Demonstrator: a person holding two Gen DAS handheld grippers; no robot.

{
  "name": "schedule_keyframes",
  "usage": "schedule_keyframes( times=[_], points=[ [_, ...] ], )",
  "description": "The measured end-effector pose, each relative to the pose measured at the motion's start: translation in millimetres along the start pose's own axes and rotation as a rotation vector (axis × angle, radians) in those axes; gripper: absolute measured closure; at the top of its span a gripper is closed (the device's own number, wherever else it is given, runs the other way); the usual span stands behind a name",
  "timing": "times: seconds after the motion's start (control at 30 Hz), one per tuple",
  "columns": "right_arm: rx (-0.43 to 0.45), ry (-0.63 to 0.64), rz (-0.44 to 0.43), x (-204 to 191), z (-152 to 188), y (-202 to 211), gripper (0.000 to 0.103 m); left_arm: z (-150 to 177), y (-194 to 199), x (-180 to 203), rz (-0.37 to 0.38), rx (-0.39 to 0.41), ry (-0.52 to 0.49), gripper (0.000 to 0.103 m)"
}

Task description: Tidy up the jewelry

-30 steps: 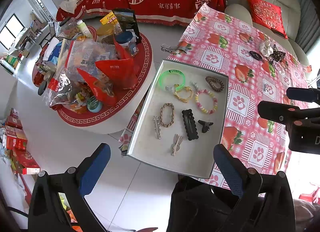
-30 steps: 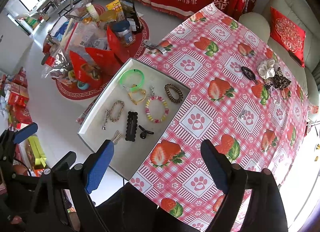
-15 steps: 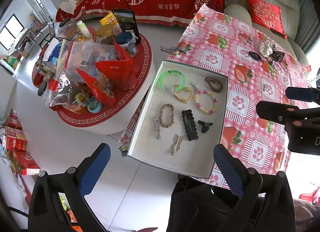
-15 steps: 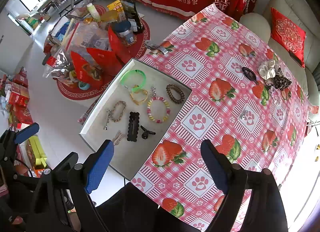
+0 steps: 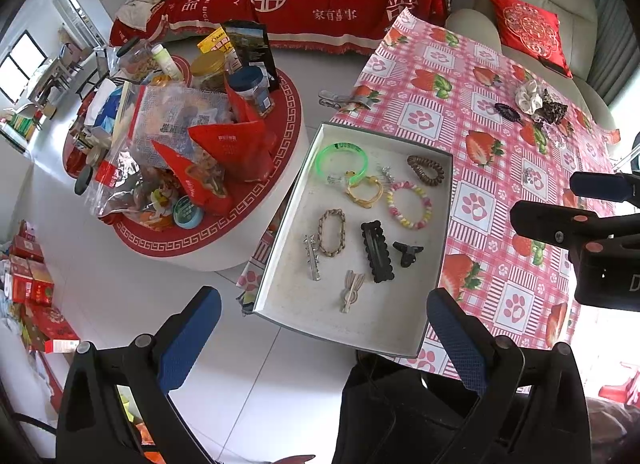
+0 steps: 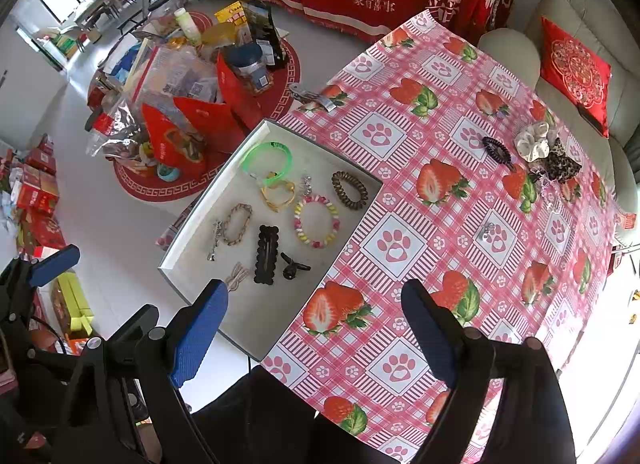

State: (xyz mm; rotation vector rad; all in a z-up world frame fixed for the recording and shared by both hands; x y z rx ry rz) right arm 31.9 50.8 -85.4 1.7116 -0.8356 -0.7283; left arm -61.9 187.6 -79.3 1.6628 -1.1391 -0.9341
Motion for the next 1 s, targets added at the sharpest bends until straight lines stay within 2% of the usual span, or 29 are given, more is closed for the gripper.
schedule_keyframes(
  times=[1.0],
  points=[
    [-0.002, -0.001, -0.003, 2.7, -0.1, -1.7, 0.013, -3.9, -1.3, -4.5, -0.013, 0.002, -0.033, 0.000]
  ],
)
Point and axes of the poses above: each gripper's, at about its wrist camera, not at the fingertips, and y roughly against the way its jaws point, x to its right, z to its underside, the point moved 5 cm from there along -y, roughly the way its jaws point, and after that the axes turned 1 degree about x, right-handed, at the moved point
